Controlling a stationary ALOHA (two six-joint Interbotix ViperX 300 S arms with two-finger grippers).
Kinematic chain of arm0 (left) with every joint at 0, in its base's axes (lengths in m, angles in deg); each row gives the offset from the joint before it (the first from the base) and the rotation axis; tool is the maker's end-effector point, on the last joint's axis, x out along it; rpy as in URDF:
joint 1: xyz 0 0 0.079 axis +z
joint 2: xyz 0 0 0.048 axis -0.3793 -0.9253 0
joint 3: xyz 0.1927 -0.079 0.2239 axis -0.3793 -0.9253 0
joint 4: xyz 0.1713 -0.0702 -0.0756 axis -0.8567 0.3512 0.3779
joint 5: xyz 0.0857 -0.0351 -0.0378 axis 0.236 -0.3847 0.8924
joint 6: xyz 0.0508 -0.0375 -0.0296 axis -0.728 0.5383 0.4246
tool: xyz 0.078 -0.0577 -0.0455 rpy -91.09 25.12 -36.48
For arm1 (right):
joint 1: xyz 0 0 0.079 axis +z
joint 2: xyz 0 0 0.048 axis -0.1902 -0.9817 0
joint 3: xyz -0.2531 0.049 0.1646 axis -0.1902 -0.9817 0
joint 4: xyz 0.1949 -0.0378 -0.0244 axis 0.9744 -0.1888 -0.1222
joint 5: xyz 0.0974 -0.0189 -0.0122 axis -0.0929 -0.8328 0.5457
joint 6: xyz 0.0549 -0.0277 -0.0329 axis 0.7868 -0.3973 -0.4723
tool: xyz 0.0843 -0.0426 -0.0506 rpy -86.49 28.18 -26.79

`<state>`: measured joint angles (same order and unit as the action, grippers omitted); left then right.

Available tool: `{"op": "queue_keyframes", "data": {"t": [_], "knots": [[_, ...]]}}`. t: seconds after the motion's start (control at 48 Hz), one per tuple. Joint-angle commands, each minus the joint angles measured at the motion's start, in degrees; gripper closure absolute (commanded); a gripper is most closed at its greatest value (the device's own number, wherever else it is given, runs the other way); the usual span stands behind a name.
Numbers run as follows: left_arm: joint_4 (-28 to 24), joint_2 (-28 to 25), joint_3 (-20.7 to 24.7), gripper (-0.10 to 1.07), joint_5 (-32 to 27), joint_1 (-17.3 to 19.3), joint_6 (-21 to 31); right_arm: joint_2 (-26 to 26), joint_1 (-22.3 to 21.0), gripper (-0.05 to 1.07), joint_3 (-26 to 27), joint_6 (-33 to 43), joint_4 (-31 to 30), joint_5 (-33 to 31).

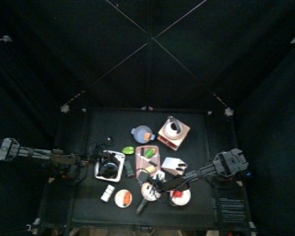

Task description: Grab squash half from pan

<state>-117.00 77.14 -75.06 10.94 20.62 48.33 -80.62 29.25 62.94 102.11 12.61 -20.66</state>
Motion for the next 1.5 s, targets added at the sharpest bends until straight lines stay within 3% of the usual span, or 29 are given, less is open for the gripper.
{"op": "queue_keyframes", "data": {"t": [0.0, 0.25, 1.479], "knots": [[0.0, -0.1, 0.7, 0.05, 0.2, 0.4, 0.0, -0.2, 0.7, 0.24, 2.3, 2.8, -2.2, -2.4], [0.0, 0.0, 0.6, 0.05, 0.2, 0.8, 0.0, -2.5, 0.9, 0.09, 1.4, 3.7, -1.0, -3.3], [0.0, 0.0, 0.0, 0.05, 0.2, 1.7, -0.1, -7.2, 0.0, 0.10, -1.4, 3.4, -0.3, 3.0]]}}
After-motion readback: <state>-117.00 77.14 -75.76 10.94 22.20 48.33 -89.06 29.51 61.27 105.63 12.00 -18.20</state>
